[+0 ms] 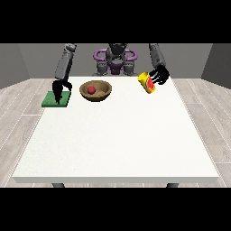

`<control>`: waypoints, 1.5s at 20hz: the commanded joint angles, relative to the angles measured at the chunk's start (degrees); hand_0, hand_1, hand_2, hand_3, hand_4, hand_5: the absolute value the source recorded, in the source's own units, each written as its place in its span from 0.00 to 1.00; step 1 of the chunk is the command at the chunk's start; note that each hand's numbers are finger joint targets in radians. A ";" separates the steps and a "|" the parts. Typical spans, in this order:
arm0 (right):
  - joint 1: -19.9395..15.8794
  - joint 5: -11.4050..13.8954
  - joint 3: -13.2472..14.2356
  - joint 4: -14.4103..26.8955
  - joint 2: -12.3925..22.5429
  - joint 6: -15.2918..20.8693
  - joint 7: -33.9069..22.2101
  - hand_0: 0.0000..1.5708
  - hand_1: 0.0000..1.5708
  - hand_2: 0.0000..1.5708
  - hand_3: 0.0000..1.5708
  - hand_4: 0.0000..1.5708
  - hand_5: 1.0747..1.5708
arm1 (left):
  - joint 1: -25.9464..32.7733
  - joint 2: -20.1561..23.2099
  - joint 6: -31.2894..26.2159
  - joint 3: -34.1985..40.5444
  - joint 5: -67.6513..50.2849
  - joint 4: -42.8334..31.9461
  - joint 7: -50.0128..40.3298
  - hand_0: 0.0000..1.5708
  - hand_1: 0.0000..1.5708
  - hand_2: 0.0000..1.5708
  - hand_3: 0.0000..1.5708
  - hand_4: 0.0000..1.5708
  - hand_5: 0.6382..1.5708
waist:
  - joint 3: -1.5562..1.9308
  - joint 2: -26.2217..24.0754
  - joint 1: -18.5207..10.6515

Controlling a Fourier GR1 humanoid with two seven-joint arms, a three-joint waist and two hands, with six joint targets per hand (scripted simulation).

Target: Pick the cup and pour the ball into the bowl, then pick the bowl and place it on the pad

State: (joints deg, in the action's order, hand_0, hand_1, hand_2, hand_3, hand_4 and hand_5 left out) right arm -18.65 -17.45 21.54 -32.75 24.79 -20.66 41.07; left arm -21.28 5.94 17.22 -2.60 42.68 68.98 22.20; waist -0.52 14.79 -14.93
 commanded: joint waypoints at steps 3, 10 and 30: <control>-1.48 -2.14 1.56 -2.02 0.00 0.65 -0.55 0.00 0.00 0.25 0.05 0.38 0.95 | -1.05 -1.82 -9.76 8.39 -21.56 -3.30 12.84 0.49 0.49 0.43 0.00 0.60 0.97 | 0.09 6.44 -1.99; -5.20 -1.00 -0.97 -5.83 -4.06 4.84 -1.82 0.00 0.00 0.00 0.00 0.00 1.00 | -3.32 -0.03 -18.25 10.67 -26.03 -11.24 15.06 0.00 0.00 0.00 0.00 0.00 0.00 | 0.47 7.84 1.46; -5.00 -0.92 -7.17 -4.52 -16.18 10.97 -15.40 0.00 0.00 0.00 0.00 0.00 1.00 | 0.82 1.03 -18.16 12.83 -28.73 -16.45 10.99 0.00 0.00 0.00 0.00 0.00 0.06 | 0.56 -8.13 8.64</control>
State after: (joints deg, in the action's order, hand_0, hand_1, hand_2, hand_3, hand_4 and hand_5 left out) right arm -21.59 -18.31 14.06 -41.01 10.23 -10.81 24.43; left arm -19.06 7.35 -0.12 11.52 14.30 49.98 35.36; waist -0.10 5.17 -4.72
